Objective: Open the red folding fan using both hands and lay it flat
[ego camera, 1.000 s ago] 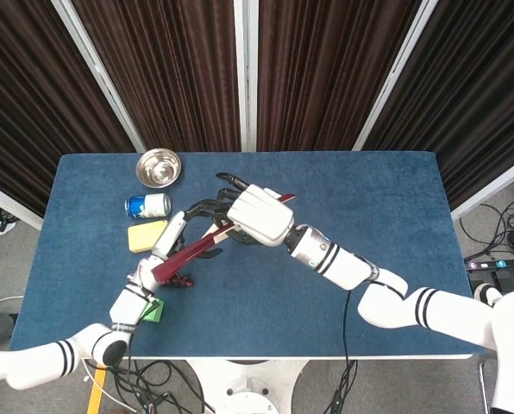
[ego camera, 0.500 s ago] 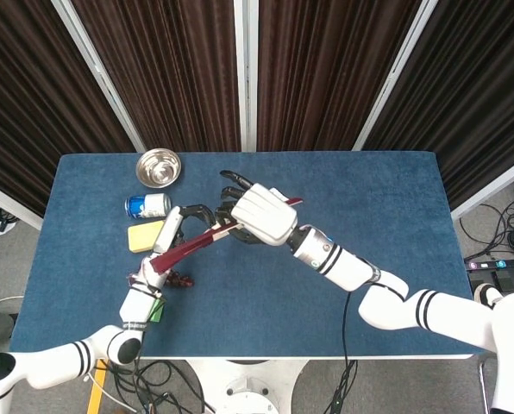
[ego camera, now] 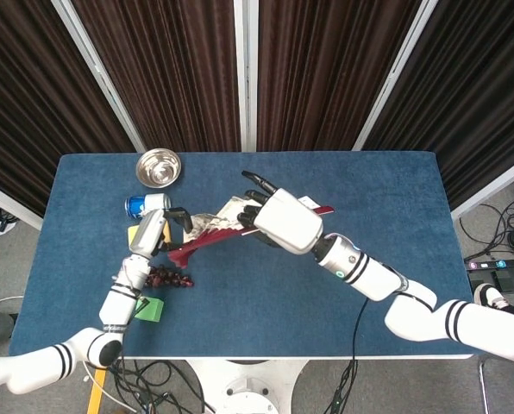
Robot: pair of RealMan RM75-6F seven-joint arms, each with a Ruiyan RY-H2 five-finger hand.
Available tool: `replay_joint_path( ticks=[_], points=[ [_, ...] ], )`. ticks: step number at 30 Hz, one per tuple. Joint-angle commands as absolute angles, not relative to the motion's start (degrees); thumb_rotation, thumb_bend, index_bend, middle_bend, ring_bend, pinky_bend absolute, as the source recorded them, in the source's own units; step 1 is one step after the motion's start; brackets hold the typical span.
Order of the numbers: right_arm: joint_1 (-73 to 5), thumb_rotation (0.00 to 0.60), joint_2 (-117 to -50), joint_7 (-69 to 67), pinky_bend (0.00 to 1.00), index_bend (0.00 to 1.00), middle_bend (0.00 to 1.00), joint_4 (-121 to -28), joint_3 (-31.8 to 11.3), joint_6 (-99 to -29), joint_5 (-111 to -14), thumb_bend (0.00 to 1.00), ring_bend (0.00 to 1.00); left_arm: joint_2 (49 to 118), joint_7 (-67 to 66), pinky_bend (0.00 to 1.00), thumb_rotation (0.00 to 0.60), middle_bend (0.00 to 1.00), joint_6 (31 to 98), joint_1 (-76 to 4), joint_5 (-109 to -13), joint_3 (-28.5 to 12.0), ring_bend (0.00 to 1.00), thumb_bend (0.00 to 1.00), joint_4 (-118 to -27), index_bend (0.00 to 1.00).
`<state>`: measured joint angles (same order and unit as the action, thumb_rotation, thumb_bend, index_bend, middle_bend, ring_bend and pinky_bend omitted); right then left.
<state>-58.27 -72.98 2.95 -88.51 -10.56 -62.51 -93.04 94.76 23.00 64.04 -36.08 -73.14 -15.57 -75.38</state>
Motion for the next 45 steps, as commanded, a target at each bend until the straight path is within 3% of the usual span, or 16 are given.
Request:
replay_joint_path(
  ticks=[1,16,26,29,31,33,36,39,42,45],
  points=[
    [-55.53,0.600,-70.29,9.48,0.07,0.76,0.59,-91.66,-9.00,-64.69,-95.03,1.00,0.33,91.82,15.90,0.47,0.600,0.70,64.45,-34.89,-71.44,-14.79,0.55,0.40,-77.12,0.73],
    [-46.35,0.600,-68.04,34.66,0.00,0.76,0.61,-97.91,-6.37,-70.60,-97.59,1.00,0.33,88.57,-15.65,0.47,0.600,0.70,72.44,-32.79,-62.04,-15.40,0.56,0.40,-88.47,0.73],
    [-42.21,0.600,-70.14,36.46,0.00,0.76,0.62,-97.34,-5.67,-73.68,-98.50,1.00,0.33,89.69,-21.85,0.48,0.600,0.69,73.93,-33.44,-61.17,-15.37,0.57,0.39,-90.67,0.73],
    [-41.24,0.600,-71.58,35.66,0.00,0.75,0.62,-95.10,-5.28,-74.31,-98.82,0.96,0.33,91.17,-22.18,0.48,0.600,0.67,74.15,-33.84,-62.36,-14.80,0.56,0.33,-88.77,0.67],
    [-40.59,0.600,-73.07,35.24,0.00,0.71,0.61,-92.86,-4.94,-74.95,-99.32,0.92,0.32,92.50,-21.56,0.47,0.600,0.63,74.32,-34.09,-63.37,-14.55,0.54,0.26,-87.06,0.58],
    [-40.14,0.600,-74.71,34.52,0.00,0.67,0.58,-90.48,-4.80,-75.38,-99.40,0.85,0.30,93.64,-21.05,0.47,0.600,0.55,74.19,-34.31,-64.06,-14.27,0.48,0.20,-85.41,0.47],
    [-39.31,0.600,-77.55,32.95,0.00,0.53,0.51,-86.32,-4.49,-75.81,-99.04,0.64,0.25,95.48,-21.13,0.43,0.600,0.45,74.02,-34.67,-64.84,-13.77,0.37,0.16,-82.28,0.35],
    [-38.19,0.600,-80.01,31.99,0.00,0.27,0.38,-82.67,-4.21,-76.09,-98.01,0.40,0.14,96.88,-21.85,0.32,0.600,0.30,73.82,-34.95,-65.84,-12.93,0.22,0.11,-78.88,0.23],
    [-36.74,0.600,-81.46,30.47,0.00,0.06,0.24,-80.51,-3.61,-75.58,-96.15,0.24,0.03,97.86,-21.95,0.25,0.600,0.20,73.64,-34.64,-66.23,-12.20,0.13,0.07,-76.97,0.16],
    [-35.41,0.600,-81.88,28.76,0.00,0.00,0.06,-80.07,-3.32,-73.98,-93.18,0.03,0.00,98.59,-21.87,0.20,0.600,0.13,74.07,-34.19,-67.02,-11.59,0.07,0.04,-75.52,0.12]
  ],
)
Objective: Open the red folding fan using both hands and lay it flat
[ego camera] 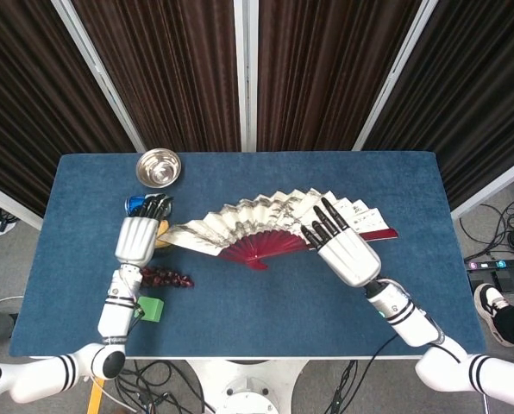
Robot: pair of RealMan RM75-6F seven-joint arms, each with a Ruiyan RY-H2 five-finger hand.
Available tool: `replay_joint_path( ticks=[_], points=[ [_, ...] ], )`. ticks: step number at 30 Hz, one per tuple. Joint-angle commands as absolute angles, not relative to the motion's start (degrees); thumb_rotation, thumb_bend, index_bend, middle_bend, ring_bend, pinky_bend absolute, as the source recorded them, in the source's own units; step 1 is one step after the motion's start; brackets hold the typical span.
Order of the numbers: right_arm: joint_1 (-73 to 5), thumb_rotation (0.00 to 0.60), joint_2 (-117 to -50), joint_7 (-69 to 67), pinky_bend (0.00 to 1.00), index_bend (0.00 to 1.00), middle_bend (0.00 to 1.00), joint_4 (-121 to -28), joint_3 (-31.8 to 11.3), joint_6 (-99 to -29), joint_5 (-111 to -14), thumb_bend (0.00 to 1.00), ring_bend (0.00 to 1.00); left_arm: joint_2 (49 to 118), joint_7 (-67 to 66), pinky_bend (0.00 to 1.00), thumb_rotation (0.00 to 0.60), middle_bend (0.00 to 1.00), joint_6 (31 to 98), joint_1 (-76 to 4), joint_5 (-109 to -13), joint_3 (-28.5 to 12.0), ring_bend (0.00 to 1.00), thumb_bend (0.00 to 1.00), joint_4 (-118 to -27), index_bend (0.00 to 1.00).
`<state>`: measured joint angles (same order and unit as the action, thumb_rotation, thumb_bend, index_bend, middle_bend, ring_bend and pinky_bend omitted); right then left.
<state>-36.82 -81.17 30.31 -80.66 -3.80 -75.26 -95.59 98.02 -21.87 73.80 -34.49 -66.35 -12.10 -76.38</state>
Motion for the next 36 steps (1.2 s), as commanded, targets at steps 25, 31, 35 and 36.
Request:
replay_joint_path(
  ticks=[25,31,35,36],
  points=[
    [-25.66,0.600,-66.15,7.03,0.02,0.00,0.16,-91.36,-1.84,-71.38,-83.29,0.13,0.01,82.15,-13.54,0.14,0.600,0.11,77.28,-24.59,-69.05,-9.99,0.05,0.00,-86.14,0.12],
    [-19.24,0.600,-63.34,-2.38,0.00,0.00,0.15,-88.12,-1.43,-79.95,-84.62,0.13,0.01,74.88,-7.49,0.14,0.600,0.12,78.00,-19.36,-70.98,-6.36,0.05,0.00,-86.74,0.15],
    [-15.24,0.600,-62.28,-7.34,0.00,0.00,0.13,-86.60,-0.90,-84.13,-84.86,0.13,0.01,72.24,-5.30,0.14,0.600,0.12,80.42,-15.21,-71.10,-4.43,0.05,0.00,-87.87,0.15],
    [-14.52,0.600,-62.17,-8.35,0.00,0.00,0.13,-86.31,-0.77,-84.78,-84.95,0.13,0.01,71.89,-5.18,0.14,0.600,0.12,81.23,-14.29,-71.39,-3.92,0.05,0.00,-88.04,0.15]
  ],
)
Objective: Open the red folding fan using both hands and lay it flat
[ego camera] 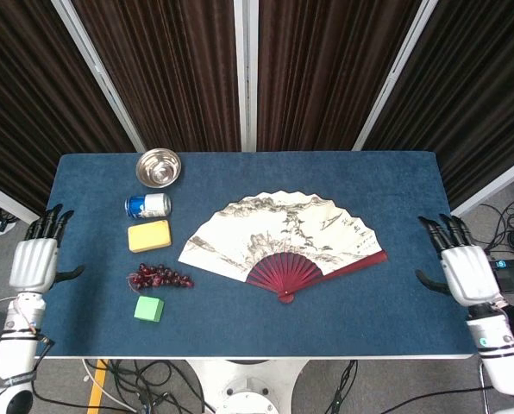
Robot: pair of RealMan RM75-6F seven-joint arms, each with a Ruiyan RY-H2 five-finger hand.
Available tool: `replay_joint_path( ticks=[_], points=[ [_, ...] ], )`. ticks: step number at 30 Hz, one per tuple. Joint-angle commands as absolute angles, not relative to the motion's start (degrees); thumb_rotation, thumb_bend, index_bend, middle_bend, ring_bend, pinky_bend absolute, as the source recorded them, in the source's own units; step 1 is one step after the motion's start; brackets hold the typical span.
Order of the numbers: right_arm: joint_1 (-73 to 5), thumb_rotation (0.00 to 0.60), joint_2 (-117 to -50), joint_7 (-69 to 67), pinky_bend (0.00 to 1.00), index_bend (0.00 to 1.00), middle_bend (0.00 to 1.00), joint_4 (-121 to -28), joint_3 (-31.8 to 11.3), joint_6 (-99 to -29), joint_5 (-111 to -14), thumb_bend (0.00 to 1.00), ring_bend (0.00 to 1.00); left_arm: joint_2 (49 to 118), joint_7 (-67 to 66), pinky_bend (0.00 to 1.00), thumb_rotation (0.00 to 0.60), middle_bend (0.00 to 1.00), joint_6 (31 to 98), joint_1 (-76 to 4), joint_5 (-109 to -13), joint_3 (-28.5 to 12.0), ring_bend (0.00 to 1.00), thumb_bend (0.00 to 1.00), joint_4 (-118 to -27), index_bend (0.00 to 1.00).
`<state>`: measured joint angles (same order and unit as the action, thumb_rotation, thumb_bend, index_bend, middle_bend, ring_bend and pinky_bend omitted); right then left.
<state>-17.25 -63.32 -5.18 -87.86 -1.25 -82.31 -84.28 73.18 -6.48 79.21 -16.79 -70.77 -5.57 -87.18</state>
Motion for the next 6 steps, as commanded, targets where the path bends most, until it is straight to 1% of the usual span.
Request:
replay_joint_path(
  ticks=[1,6],
  points=[
    [-13.82,0.600,-62.11,-9.25,0.00,0.00,0.13,-86.10,-0.64,-85.29,-84.93,0.13,0.01,71.72,-5.36,0.14,0.600,0.12,82.24,-13.36,-71.59,-3.52,0.05,0.00,-88.18,0.15],
    [-10.63,0.600,-62.73,-11.80,0.00,0.00,0.14,-85.04,0.21,-87.11,-85.09,0.13,0.00,71.65,-6.64,0.14,0.600,0.12,87.84,-8.61,-74.24,-1.01,0.05,0.00,-89.77,0.15]
  ],
)
